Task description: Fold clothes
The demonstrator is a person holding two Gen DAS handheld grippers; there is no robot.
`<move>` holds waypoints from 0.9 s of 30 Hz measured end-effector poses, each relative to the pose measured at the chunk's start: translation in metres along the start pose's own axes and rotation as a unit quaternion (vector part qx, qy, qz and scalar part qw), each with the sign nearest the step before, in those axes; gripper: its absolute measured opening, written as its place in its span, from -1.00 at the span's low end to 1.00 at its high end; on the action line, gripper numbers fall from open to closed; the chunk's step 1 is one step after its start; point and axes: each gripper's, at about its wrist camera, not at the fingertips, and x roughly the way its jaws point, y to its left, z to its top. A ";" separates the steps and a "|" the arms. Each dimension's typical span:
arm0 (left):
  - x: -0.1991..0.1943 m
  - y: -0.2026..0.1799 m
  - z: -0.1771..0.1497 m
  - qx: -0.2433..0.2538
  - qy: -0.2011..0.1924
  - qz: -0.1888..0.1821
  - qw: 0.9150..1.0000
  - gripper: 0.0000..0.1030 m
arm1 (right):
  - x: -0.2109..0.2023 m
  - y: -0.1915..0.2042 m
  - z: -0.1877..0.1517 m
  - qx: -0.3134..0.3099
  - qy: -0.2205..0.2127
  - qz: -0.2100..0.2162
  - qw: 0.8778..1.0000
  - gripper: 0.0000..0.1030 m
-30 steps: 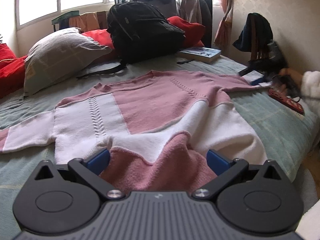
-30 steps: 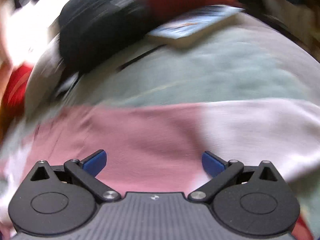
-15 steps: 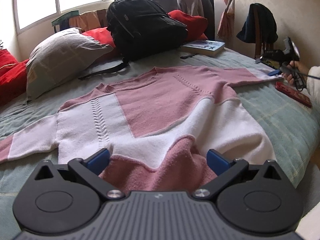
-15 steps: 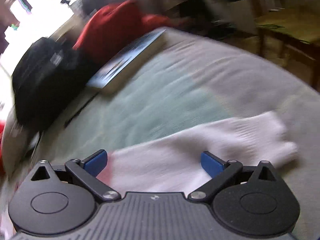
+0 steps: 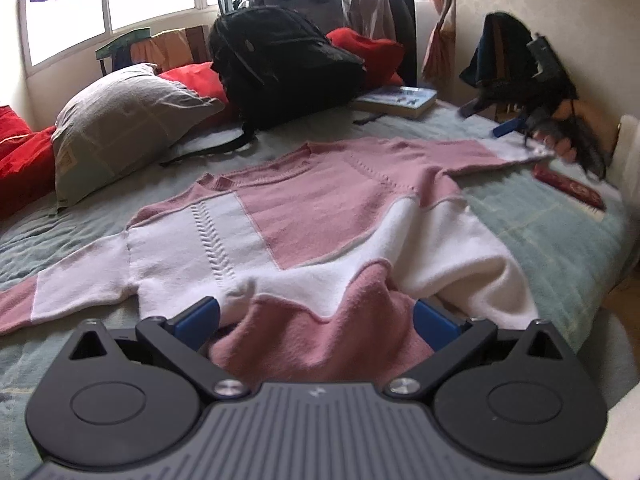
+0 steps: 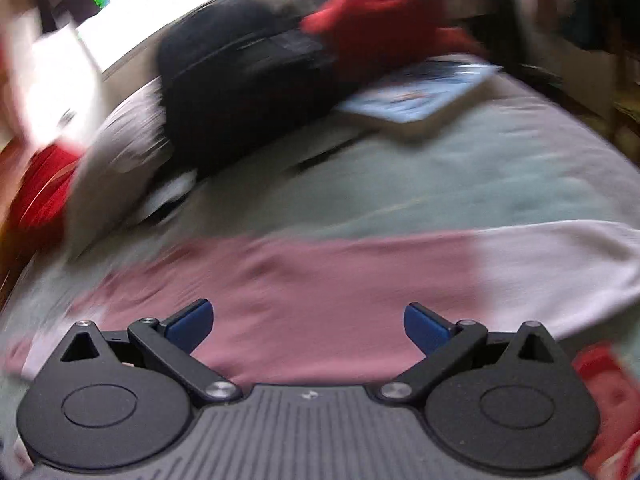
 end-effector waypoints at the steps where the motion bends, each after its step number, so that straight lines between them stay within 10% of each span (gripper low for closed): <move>1: -0.005 0.004 0.001 -0.002 -0.004 0.001 1.000 0.99 | 0.002 0.014 -0.009 -0.012 0.011 0.009 1.000 1.00; 13: 0.044 0.063 0.022 -0.030 -0.001 -0.005 1.000 0.99 | 0.024 0.173 -0.116 -0.154 0.135 0.111 0.973 1.00; 19: 0.106 0.072 -0.007 -0.072 0.097 -0.034 0.992 0.99 | -0.012 0.139 -0.149 -0.129 0.091 0.115 0.981 1.00; 27: 0.044 0.059 -0.013 -0.060 0.073 -0.017 0.995 0.99 | -0.054 0.105 -0.175 -0.011 0.064 0.147 0.987 1.00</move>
